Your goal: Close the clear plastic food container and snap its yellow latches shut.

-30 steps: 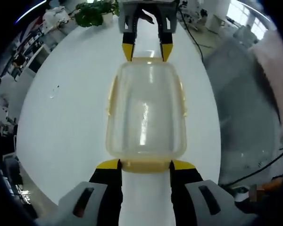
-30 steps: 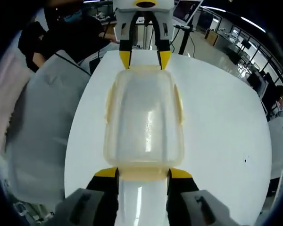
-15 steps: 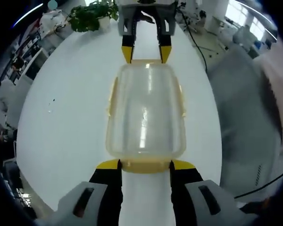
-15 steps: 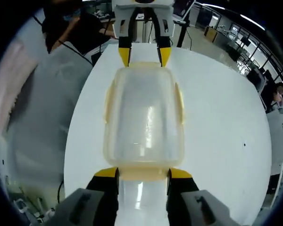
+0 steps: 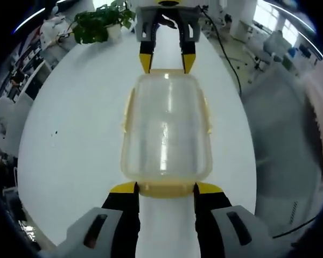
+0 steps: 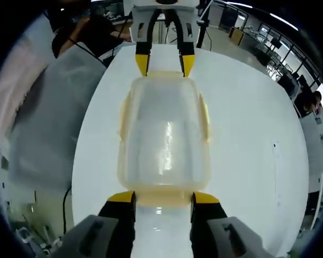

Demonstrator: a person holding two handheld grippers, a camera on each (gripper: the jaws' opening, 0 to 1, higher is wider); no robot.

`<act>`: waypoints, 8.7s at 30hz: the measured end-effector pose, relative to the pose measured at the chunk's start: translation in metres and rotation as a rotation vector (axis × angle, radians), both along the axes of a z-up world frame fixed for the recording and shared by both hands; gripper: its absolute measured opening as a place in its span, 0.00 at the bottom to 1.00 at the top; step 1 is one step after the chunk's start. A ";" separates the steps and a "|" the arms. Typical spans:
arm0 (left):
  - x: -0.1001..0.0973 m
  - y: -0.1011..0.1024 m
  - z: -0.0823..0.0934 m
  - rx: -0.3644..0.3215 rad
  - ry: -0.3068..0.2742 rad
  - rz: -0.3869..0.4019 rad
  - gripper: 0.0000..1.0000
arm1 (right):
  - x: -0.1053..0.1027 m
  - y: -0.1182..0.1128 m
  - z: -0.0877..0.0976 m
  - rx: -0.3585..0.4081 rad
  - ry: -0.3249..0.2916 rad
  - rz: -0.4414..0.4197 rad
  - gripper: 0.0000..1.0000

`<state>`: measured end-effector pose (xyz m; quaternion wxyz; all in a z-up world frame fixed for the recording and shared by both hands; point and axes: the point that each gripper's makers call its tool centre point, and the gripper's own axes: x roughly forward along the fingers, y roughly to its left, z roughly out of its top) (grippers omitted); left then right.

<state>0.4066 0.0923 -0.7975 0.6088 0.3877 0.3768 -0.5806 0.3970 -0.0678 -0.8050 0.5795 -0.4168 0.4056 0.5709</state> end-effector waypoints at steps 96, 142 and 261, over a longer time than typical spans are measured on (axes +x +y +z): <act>0.013 -0.053 -0.008 -0.383 0.284 0.697 0.42 | -0.002 -0.051 -0.011 0.179 0.142 -0.608 0.35; 0.003 -0.067 -0.032 -0.377 0.402 0.733 0.28 | -0.003 -0.040 -0.019 0.233 0.340 -0.810 0.29; -0.035 -0.034 -0.015 -0.262 -0.210 0.163 0.59 | 0.032 0.138 -0.005 0.209 0.113 -0.329 0.46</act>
